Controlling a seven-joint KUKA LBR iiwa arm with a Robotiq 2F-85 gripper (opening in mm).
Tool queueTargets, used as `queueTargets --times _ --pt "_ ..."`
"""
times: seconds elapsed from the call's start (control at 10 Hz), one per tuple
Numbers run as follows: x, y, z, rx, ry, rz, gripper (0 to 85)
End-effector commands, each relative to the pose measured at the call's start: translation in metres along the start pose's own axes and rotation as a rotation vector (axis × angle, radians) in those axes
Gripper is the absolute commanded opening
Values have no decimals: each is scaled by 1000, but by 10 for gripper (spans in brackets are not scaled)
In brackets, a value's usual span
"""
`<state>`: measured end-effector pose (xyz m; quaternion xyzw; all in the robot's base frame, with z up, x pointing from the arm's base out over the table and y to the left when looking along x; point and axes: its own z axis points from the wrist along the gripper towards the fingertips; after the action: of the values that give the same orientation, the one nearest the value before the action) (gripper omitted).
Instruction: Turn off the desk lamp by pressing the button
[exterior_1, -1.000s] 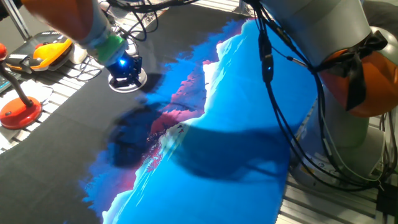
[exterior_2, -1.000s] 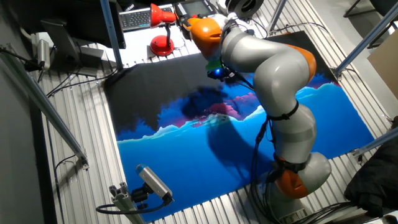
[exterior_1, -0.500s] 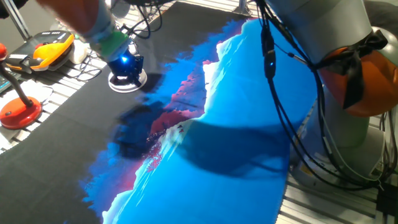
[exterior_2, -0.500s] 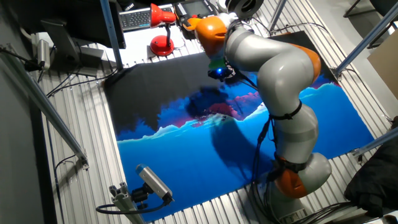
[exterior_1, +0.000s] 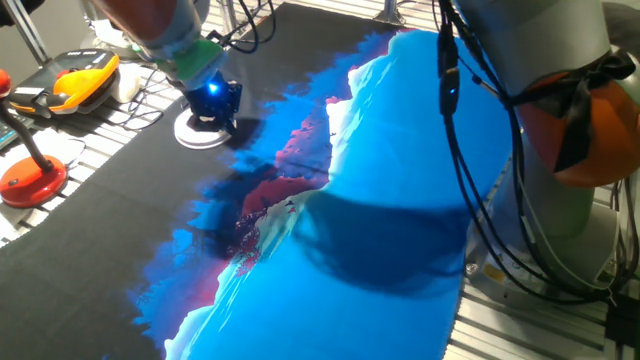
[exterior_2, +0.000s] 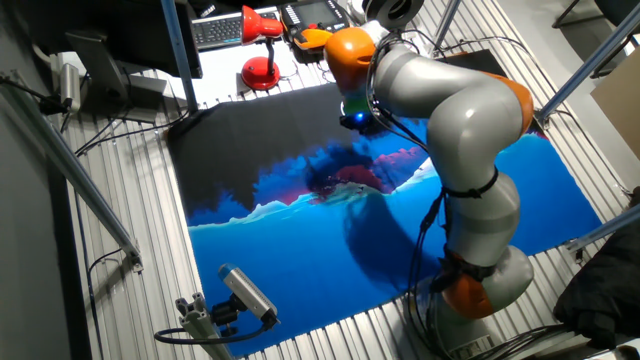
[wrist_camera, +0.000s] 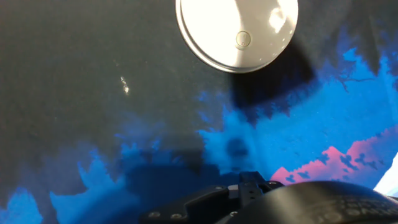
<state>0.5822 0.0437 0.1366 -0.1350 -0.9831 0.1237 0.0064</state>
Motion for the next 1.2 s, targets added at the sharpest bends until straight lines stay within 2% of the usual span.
queueTargets --times 0.0,0.1,0.3,0.4,0.6,0.8,1.0,1.1 --pt "-4 10 3 21 0 15 0" --pt "-4 10 3 57 -10 8 0" --pt "-4 10 3 45 -1 11 0" --pt "-4 10 3 68 -6 4 0" --pt "-4 10 3 42 16 14 0" --pt "-4 10 3 71 23 24 0" --pt "-4 10 3 25 56 14 0" --pt "-4 10 3 32 52 17 0"
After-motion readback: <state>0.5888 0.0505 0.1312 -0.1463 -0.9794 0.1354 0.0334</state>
